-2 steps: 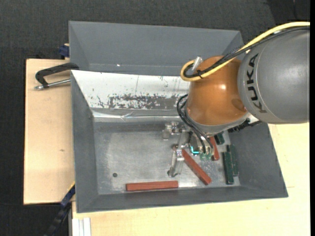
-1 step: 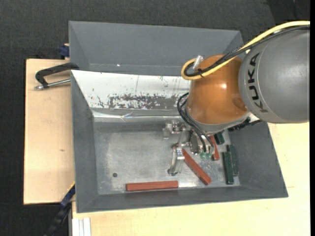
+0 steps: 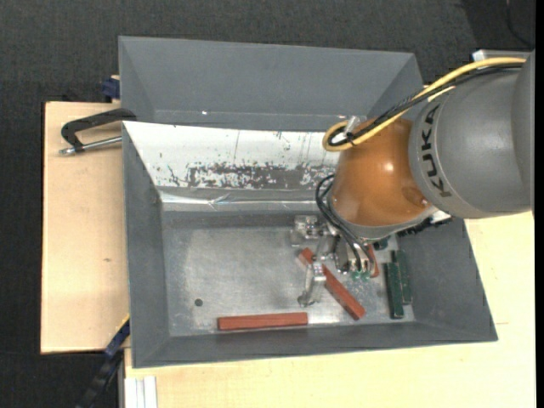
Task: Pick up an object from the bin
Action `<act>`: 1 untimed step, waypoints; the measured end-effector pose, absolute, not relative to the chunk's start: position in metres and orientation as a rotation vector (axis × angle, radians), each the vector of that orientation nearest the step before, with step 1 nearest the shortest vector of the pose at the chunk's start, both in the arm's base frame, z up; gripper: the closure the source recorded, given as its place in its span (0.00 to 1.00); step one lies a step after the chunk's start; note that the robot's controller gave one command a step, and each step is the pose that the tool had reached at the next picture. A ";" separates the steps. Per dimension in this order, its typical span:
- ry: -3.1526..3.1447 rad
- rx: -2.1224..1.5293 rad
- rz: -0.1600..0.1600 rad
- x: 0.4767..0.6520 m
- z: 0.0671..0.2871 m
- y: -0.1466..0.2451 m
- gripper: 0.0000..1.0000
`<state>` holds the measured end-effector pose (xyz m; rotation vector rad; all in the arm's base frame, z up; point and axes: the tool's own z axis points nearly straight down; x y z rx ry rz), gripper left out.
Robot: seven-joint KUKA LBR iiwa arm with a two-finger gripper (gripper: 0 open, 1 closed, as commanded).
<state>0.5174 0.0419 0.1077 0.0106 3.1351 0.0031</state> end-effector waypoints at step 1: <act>3.146 -0.178 0.002 0.509 0.096 0.014 0.00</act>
Offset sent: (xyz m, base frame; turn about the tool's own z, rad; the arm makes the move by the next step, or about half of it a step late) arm 0.0244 -0.0304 -0.0377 -0.1853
